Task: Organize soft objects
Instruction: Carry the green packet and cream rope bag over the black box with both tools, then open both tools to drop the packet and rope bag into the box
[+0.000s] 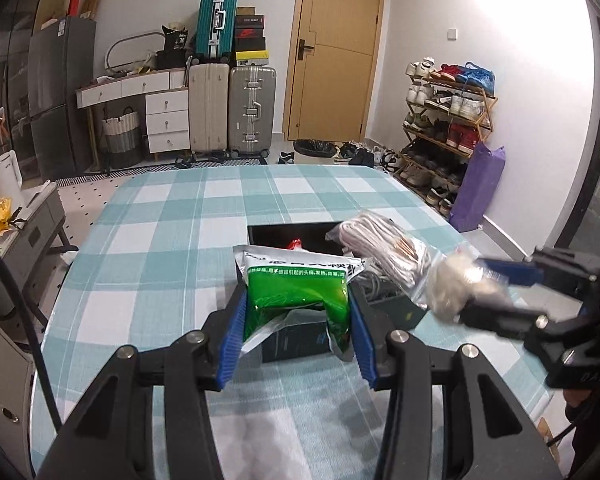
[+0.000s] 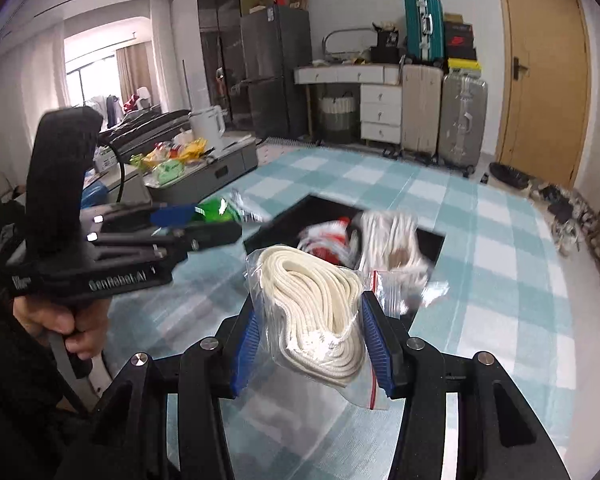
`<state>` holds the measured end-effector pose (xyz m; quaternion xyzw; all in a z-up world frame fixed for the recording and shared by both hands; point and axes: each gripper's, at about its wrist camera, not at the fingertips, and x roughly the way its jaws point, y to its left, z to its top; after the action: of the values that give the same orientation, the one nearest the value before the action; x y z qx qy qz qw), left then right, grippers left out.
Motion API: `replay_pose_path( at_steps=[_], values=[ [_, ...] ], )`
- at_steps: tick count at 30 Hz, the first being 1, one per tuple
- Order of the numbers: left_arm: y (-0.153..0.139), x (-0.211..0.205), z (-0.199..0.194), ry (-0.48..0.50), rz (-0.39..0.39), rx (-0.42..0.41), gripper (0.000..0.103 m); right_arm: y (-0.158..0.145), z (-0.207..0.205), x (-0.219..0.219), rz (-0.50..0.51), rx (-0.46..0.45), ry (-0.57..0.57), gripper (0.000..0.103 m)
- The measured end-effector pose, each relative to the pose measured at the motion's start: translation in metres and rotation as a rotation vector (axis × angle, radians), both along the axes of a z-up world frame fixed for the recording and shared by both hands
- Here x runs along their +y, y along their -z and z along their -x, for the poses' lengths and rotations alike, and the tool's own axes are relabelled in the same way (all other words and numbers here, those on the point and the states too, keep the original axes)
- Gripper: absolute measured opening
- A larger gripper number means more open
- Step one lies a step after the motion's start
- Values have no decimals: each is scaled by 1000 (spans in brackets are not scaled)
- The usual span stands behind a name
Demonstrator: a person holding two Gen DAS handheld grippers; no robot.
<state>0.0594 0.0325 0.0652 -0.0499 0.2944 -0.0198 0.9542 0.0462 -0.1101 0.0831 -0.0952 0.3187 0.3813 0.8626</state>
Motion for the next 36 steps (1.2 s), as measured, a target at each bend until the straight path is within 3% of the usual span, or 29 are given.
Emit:
replay_pose_path(
  at_steps=[6,13,23,36],
  values=[
    [2,2,-15,0,-4,-1,46,-16,-14,6,4,-29,40,48],
    [10,1,-34,8,-17,28,46,-13,-44,13,3,-15,85,48],
    [26,-11,-60,44,-45,73,46,10,-103,25,35,46,151,48],
    [38,-21,-72,59,-90,96,47,34,-134,53,127,82,107,48]
  ],
)
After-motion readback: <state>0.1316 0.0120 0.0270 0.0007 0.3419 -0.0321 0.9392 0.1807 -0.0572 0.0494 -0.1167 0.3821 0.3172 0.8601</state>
